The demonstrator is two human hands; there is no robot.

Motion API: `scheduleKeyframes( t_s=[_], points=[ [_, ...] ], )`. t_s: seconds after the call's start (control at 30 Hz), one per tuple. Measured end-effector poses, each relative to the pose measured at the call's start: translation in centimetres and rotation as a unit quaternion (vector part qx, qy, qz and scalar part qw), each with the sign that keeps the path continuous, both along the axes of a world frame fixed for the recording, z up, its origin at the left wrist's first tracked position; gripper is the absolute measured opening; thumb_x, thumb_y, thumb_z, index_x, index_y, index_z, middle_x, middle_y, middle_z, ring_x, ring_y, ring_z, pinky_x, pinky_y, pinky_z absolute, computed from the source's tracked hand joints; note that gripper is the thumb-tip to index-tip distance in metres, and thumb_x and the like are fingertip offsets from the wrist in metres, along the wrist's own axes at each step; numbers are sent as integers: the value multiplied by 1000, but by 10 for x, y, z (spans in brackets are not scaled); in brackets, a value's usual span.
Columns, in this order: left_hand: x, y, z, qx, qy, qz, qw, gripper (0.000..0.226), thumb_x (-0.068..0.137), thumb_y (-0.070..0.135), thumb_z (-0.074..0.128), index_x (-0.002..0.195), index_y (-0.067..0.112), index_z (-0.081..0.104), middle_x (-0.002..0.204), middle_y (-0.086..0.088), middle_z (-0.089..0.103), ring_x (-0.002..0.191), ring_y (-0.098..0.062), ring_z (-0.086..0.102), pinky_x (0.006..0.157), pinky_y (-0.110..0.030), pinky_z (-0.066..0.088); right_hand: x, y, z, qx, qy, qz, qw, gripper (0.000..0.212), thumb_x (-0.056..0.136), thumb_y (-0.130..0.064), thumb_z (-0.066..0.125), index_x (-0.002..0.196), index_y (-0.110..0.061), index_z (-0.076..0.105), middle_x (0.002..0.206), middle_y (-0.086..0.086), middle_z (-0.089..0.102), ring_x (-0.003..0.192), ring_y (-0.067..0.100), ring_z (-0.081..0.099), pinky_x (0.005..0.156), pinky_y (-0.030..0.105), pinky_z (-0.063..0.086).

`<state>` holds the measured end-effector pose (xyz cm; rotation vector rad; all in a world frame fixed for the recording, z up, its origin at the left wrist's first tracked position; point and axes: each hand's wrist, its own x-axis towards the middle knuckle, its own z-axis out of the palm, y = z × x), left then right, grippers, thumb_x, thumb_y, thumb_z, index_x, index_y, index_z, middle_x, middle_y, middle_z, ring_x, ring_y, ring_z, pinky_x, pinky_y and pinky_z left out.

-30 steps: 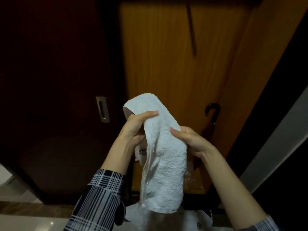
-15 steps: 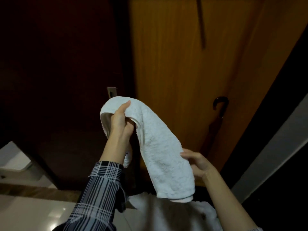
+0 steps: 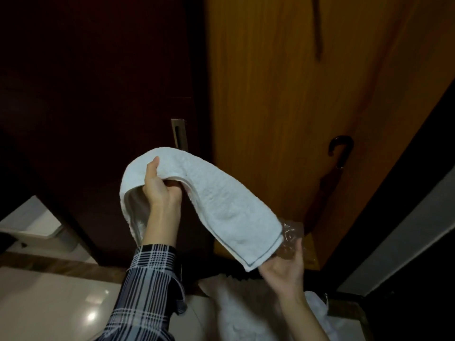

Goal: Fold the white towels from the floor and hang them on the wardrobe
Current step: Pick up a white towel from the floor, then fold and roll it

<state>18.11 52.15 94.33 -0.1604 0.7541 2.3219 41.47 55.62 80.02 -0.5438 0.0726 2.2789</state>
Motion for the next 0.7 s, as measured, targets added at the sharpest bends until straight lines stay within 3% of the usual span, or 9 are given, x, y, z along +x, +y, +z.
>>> scheduleKeyframes(
  t_s=[0.07, 0.13, 0.2, 0.27, 0.33, 0.4, 0.5, 0.63, 0.7],
  points=[
    [-1, 0, -3, -1, 0, 1, 1000, 20, 86, 18, 67, 101, 7, 62, 95, -7, 73, 78, -20, 73, 72, -33, 58, -9, 7, -1, -21, -2, 26, 999, 111, 35, -29, 97, 131, -1, 50, 128, 23, 58, 119, 38, 55, 101, 49, 43],
    [-2, 2, -4, -24, -10, 2, 1000, 20, 85, 21, 68, 98, 7, 62, 97, -7, 72, 80, -20, 72, 73, -34, 57, -21, 7, 7, 22, -85, 78, 993, 112, 33, -13, 98, 133, 1, 50, 122, 21, 62, 114, 35, 59, 96, 45, 50],
    [-4, 1, -6, -49, -18, 8, 999, 23, 85, 24, 68, 97, 7, 61, 96, -5, 69, 81, -18, 69, 68, -32, 54, -33, 9, 11, 84, -212, 110, 967, 95, 59, 4, 83, 143, -3, 39, 118, 20, 63, 102, 33, 62, 84, 42, 55],
    [-10, -2, -7, -48, -28, 12, 998, 22, 85, 23, 68, 97, 6, 60, 92, -5, 69, 75, -16, 70, 63, -30, 55, -39, 14, 19, 151, -304, 122, 933, 77, 81, 10, 63, 147, -13, 31, 122, 18, 58, 97, 30, 62, 75, 37, 58],
    [-15, -6, -8, -14, -37, 18, 999, 20, 86, 18, 68, 99, 4, 63, 90, -7, 72, 70, -18, 73, 66, -31, 59, -45, 22, 29, 209, -347, 159, 901, 56, 86, 4, 61, 139, -7, 45, 115, 13, 63, 94, 26, 64, 62, 29, 58],
    [-21, -10, -10, 3, -34, 22, 999, 17, 87, 17, 67, 98, 5, 62, 90, -9, 73, 73, -21, 73, 75, -35, 59, -52, 28, 41, 210, -364, 179, 890, 44, 86, -4, 65, 129, -1, 55, 103, 12, 68, 88, 25, 66, 55, 26, 57],
    [-28, -15, -12, 31, -22, 16, 999, 14, 89, 15, 63, 100, 7, 62, 93, -9, 74, 84, -23, 72, 82, -38, 57, -60, 41, 46, 161, -327, 189, 912, 40, 84, -9, 66, 123, -4, 60, 98, 14, 71, 81, 27, 70, 55, 34, 58],
    [-40, -23, -12, 49, -18, 20, 998, 12, 91, 15, 60, 100, 6, 60, 92, -10, 74, 85, -23, 72, 78, -39, 57, -55, 51, 43, 146, -219, 196, 945, 50, 77, -2, 58, 124, -19, 59, 123, 15, 62, 113, 34, 60, 82, 48, 55],
    [-48, -29, -13, 40, -5, 31, 999, 10, 92, 15, 60, 99, 8, 57, 99, -10, 71, 88, -23, 71, 82, -39, 56, -48, 56, 45, 185, -194, 196, 943, 47, 78, -2, 52, 121, -20, 60, 130, 15, 56, 120, 36, 54, 85, 46, 54]
  ],
)
